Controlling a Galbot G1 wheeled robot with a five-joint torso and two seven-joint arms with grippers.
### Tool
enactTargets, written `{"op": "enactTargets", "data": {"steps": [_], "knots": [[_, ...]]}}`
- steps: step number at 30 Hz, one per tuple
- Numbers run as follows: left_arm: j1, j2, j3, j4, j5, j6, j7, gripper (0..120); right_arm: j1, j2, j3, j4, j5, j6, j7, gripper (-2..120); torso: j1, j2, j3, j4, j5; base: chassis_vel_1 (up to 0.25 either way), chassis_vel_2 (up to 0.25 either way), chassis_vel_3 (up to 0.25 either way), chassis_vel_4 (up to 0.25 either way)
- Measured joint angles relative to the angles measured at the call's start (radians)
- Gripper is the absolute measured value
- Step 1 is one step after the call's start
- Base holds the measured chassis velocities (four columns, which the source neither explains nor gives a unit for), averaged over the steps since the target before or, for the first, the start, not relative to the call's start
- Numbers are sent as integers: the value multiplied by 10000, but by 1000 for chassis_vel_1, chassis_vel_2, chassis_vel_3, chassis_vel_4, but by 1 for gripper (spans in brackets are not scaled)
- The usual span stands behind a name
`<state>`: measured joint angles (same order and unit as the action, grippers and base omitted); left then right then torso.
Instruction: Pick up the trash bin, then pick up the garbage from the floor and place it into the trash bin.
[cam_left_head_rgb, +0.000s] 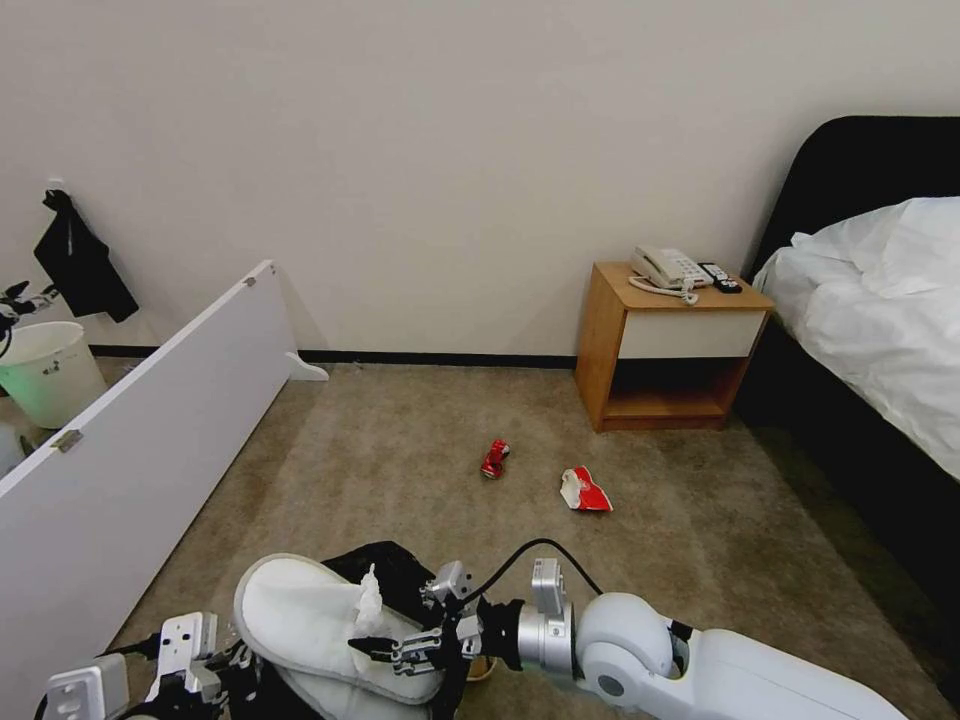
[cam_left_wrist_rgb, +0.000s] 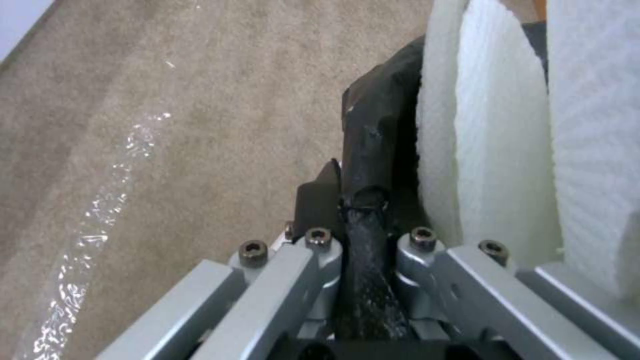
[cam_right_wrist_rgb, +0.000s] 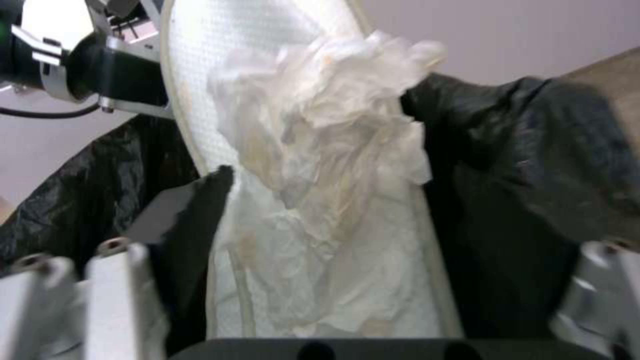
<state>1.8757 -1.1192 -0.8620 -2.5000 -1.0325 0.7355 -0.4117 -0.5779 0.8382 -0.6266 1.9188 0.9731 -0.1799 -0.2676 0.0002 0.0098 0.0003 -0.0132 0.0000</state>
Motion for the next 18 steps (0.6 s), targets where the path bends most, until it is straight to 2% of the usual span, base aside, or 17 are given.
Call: {"op": "enactTargets", "data": {"steps": [2,4,9,14,18], "knots": [[0,-2,-6,0,62,0,0,4,-9,-130,142,129,28,0,3,98,0,0,0,0,0,0,0,0,0],[-4,-10,-10,0,95,0,0,4,-35,-226,239,221,39,1,2,99,0,0,0,0,0,0,0,0,0],[-30,-12,-48,0,156,0,1,4,-263,-563,730,465,30,41,-34,100,0,1,0,0,0,0,0,0,0],[-69,-42,-55,0,262,0,9,4,-1054,-1223,1995,852,-145,175,-334,100,0,0,0,-2,2,0,0,0,0],[-90,-63,-54,0,288,0,14,4,-1594,-1468,2756,990,-223,266,-516,100,0,0,0,-1,1,0,0,0,0]]}}
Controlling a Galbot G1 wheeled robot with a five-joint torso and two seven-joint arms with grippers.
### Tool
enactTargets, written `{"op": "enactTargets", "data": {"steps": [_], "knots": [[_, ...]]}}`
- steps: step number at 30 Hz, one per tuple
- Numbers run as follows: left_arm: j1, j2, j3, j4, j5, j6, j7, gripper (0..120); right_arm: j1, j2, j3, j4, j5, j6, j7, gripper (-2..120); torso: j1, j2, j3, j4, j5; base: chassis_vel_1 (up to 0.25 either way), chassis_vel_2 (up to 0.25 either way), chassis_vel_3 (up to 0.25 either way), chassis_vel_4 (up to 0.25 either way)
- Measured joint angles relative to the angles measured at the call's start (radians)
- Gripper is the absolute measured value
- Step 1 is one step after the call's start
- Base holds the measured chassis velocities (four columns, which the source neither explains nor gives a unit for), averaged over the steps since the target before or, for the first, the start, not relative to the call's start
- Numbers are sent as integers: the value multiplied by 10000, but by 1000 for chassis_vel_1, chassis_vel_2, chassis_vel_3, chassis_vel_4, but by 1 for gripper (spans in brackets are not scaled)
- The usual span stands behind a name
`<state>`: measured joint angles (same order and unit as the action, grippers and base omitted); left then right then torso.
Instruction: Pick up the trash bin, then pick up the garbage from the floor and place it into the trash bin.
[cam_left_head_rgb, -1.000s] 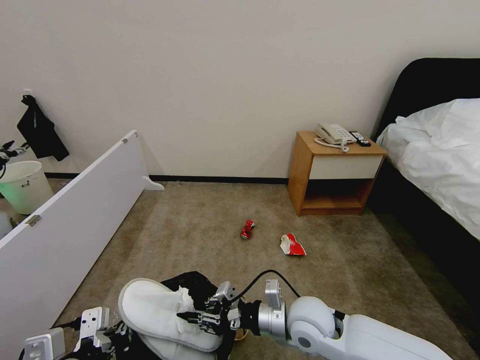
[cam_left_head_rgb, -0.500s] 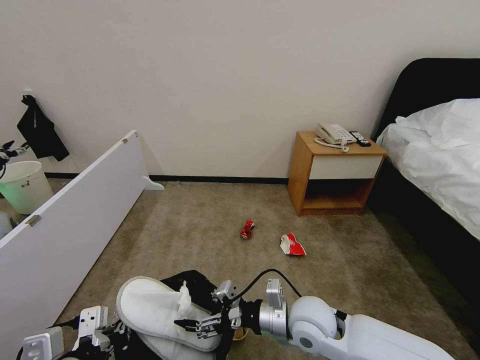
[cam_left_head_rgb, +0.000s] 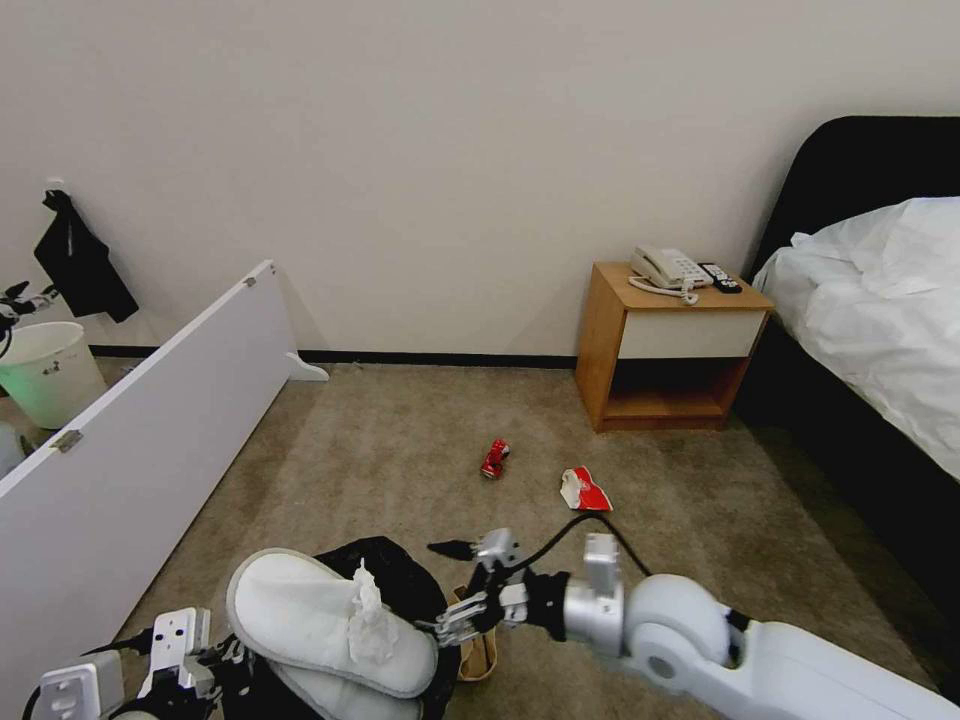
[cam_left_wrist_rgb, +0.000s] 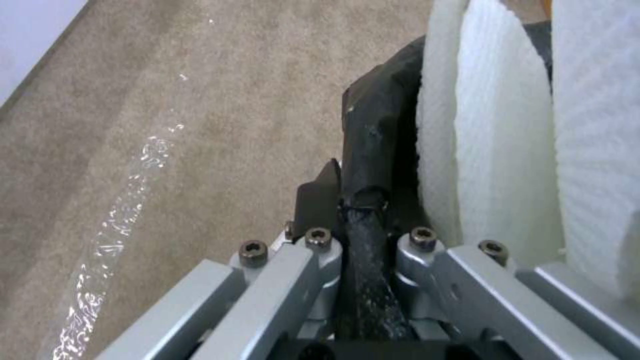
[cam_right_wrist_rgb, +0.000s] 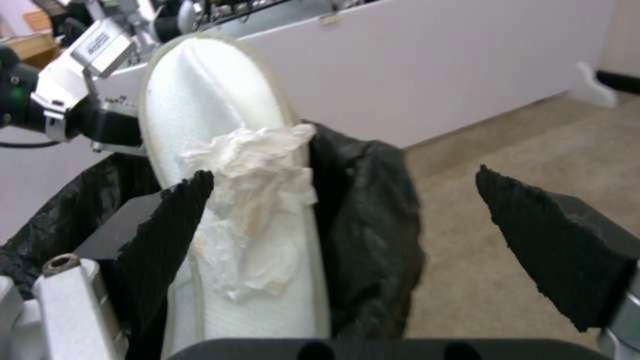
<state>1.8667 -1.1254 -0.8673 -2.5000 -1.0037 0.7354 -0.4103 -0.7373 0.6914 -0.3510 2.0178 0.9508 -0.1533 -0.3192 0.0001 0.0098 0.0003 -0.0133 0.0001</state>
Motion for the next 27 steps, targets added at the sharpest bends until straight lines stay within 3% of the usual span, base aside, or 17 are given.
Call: {"op": "enactTargets", "data": {"steps": [8,14,22,27], "knots": [[-56,-36,-17,0,122,0,18,4,-1513,-292,1553,104,-190,372,-448,100,0,0,0,0,0,0,0,0,0],[-35,-82,-136,0,362,0,100,4,-2799,138,3218,20,-213,717,-321,100,-1,0,0,1,-2,0,0,0,0],[25,-173,-257,0,587,1,109,4,-4214,776,4878,-134,-551,1071,316,100,0,1,0,2,-2,0,0,0,0],[-12,-202,-258,0,652,0,117,4,-5170,1278,5997,-150,-1228,1342,1220,100,0,1,0,0,-2,0,0,0,0]]}}
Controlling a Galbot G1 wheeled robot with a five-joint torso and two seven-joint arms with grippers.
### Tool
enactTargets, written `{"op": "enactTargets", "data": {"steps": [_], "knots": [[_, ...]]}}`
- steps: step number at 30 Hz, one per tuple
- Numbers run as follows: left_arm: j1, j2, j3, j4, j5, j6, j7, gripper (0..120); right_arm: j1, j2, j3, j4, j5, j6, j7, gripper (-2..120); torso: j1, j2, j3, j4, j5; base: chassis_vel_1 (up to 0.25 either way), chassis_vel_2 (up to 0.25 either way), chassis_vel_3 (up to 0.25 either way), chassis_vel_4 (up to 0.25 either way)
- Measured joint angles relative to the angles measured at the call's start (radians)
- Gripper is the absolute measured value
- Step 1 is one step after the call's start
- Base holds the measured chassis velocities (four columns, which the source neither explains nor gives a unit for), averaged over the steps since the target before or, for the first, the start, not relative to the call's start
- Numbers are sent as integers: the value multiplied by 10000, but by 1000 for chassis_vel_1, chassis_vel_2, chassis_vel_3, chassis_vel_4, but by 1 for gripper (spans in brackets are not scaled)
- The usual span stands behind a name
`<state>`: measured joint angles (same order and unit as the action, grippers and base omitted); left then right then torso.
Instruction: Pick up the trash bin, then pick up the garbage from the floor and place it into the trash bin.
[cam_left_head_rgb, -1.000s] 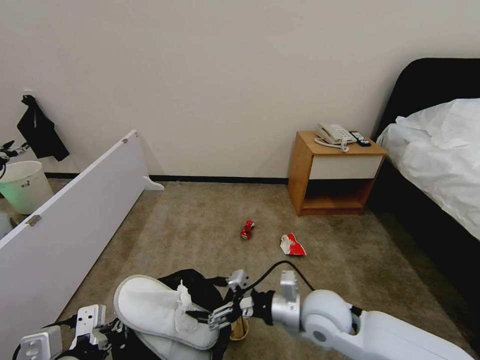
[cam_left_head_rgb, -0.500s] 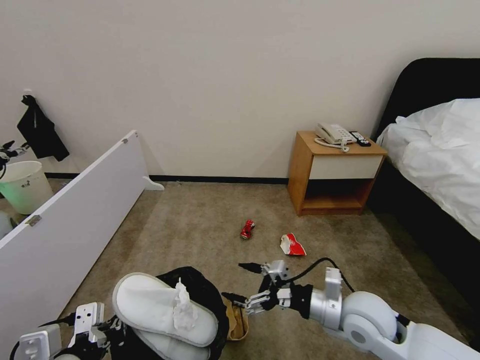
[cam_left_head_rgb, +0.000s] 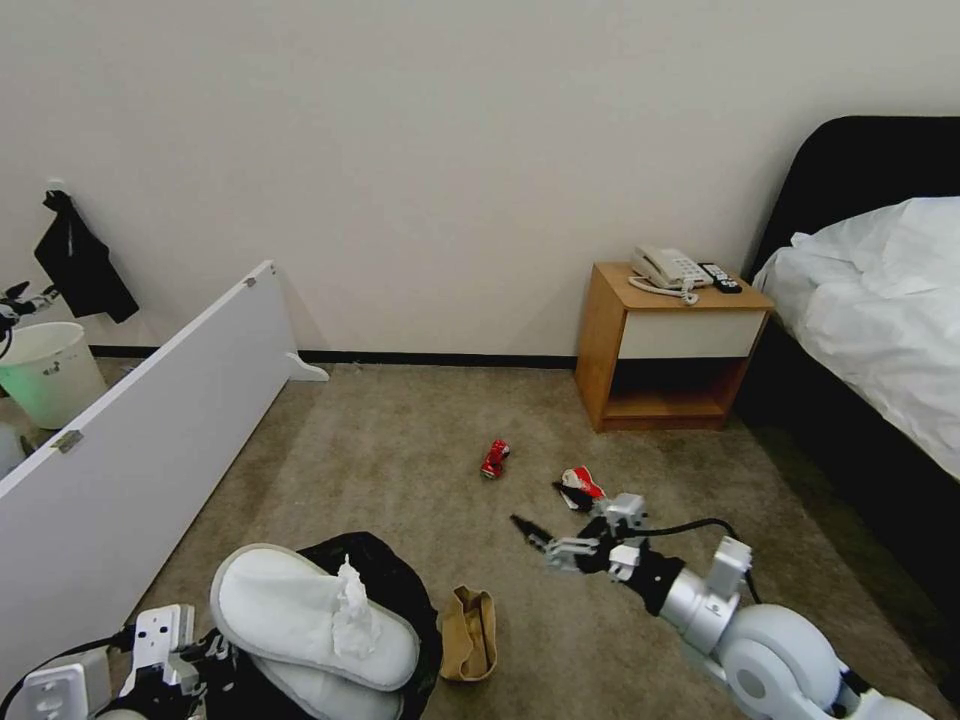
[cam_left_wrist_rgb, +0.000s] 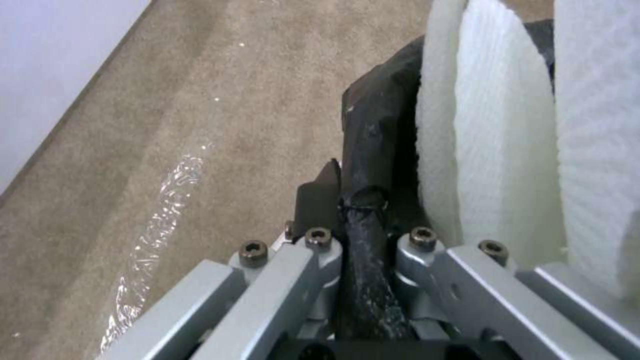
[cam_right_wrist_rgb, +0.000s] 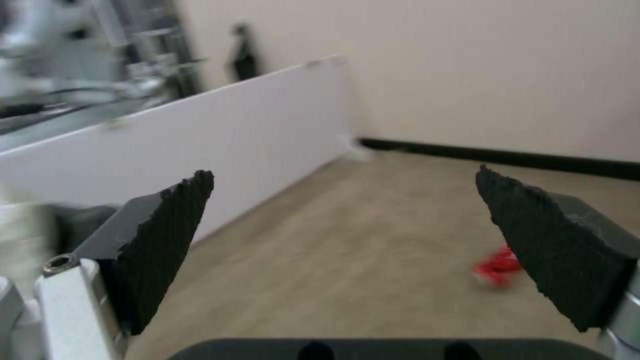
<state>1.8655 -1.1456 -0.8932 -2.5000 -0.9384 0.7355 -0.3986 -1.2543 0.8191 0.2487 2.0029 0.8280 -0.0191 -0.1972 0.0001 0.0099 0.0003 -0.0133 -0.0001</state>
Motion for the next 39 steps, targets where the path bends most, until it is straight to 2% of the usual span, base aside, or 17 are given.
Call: {"op": "enactTargets", "data": {"steps": [6,11,13,14,16,23,25,29,39], "knots": [[6,-16,16,0,16,0,8,4,-987,574,1254,-9,-1129,-89,435,100,0,0,0,-3,0,0,0,0,0],[-51,-16,34,0,35,0,10,4,-1319,1116,1868,-76,-2000,-760,551,100,0,0,1,0,0,0,0,0,0],[-24,3,-18,0,92,0,21,4,-1396,1397,1943,-30,-2673,-1317,1198,100,0,0,1,3,0,0,0,0,0],[-24,3,-18,0,92,0,21,4,-1396,1397,1943,-30,-2673,-1317,1198,100,0,0,1,3,0,0,0,0,0],[-4,3,-77,0,114,0,28,4,-1423,1556,1851,60,-2962,-1697,1854,100,0,0,0,1,0,0,0,0,0],[-7,-26,-105,0,111,0,40,4,-1311,1904,1469,-33,-3000,-2834,2062,100,-1,0,1,2,1,0,0,0,0],[0,-26,-185,0,113,0,40,4,-1275,1975,1421,-173,-2804,-3162,1466,100,0,0,0,1,-1,0,0,0,0],[9,-42,-258,0,373,0,82,4,-1261,1997,1019,-483,-2576,-3306,1330,100,0,0,0,1,0,0,0,0,0],[-25,-70,-214,0,316,0,86,4,-1086,1816,-69,-912,-2279,-3623,1579,100,0,0,0,1,0,0,0,0,0]]}}
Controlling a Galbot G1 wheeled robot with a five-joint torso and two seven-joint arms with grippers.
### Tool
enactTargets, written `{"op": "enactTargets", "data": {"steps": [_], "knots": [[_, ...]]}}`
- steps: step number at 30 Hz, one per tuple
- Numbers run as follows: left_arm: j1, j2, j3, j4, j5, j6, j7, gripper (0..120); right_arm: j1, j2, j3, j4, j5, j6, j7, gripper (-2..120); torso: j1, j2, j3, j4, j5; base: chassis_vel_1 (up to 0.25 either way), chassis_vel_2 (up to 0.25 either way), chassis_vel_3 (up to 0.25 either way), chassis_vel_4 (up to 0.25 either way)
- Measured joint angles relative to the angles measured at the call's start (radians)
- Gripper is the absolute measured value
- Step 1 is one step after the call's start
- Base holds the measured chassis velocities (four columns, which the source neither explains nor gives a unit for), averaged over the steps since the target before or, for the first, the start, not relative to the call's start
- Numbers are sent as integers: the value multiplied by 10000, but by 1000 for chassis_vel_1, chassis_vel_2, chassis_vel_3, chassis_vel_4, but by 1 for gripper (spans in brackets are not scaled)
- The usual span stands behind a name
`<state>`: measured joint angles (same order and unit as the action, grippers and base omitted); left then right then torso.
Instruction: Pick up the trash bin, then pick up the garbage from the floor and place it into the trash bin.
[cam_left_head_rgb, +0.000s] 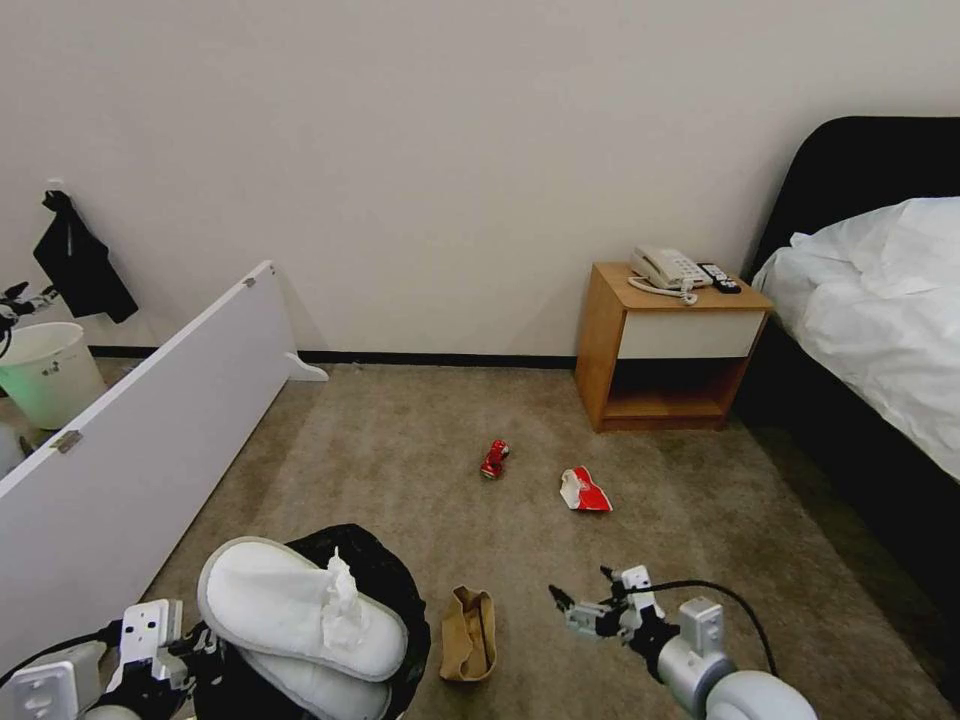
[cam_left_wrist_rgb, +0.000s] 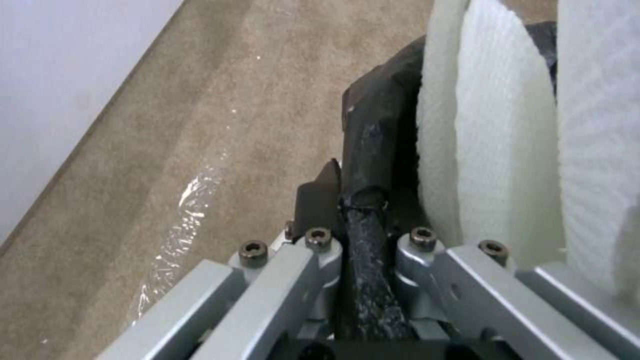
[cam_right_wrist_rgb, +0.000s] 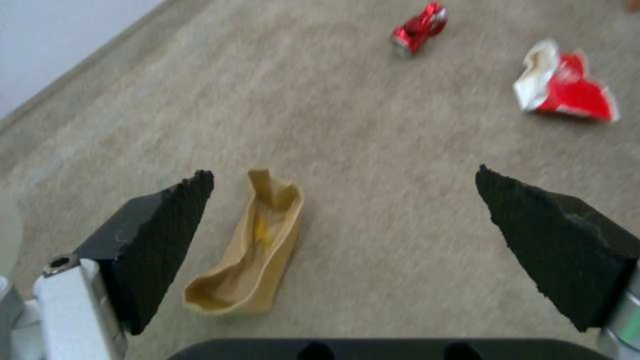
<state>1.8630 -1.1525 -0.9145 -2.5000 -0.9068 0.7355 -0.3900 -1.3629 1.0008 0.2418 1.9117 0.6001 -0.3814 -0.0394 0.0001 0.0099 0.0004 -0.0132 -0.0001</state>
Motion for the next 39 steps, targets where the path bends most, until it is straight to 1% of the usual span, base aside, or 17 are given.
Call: {"op": "enactTargets", "data": {"steps": [5,13,15,17,18,21,24,25,27,31,34,35,39], "knots": [[-1,-4,9,0,-20,0,0,4,157,-8,-372,-193,121,-67,41,100,0,0,0,-1,0,0,0,0,0],[4,44,62,0,-33,0,0,4,784,-50,-1261,-668,570,-223,109,100,0,0,0,-1,0,0,0,0,0],[8,45,82,0,-27,0,0,4,1000,-8,-1494,-847,598,-217,285,100,0,0,0,0,0,0,0,0,0],[7,41,125,0,-5,0,-1,4,1493,130,-2049,-1310,710,221,791,100,0,0,0,0,0,0,0,0,0],[7,41,125,0,-5,0,-1,4,1493,130,-2049,-1310,710,221,791,100,0,0,0,0,0,0,0,0,0],[-13,38,148,0,1,0,0,4,1860,318,-2305,-1555,855,73,977,100,0,0,0,1,1,0,0,0,0],[-42,37,158,0,2,0,0,4,2254,638,-2526,-1900,1059,-471,1174,100,0,0,0,0,2,0,0,0,0],[-42,37,158,0,2,0,0,4,2254,638,-2526,-1900,1059,-471,1174,100,0,0,0,0,2,0,0,0,0],[-49,37,158,0,1,-1,0,4,2446,876,-2646,-2172,1072,-702,1309,100,0,0,0,0,-1,0,0,0,0],[-52,37,158,0,-6,-1,2,4,2601,1165,-2727,-2452,1079,-822,1441,100,0,0,0,0,0,0,0,0,0],[-53,43,171,0,-26,0,3,4,2829,1634,-2809,-2801,1400,-1148,1655,100,0,0,1,-1,-1,0,0,0,0],[-53,43,171,0,-26,0,3,4,2829,1634,-2809,-2801,1400,-1148,1655,100,0,0,1,-1,-1,0,0,0,0],[-48,48,191,0,-32,-1,3,4,3109,2110,-2979,-3342,1501,-1275,1750,100,0,0,0,0,-1,0,0,0,0]]}}
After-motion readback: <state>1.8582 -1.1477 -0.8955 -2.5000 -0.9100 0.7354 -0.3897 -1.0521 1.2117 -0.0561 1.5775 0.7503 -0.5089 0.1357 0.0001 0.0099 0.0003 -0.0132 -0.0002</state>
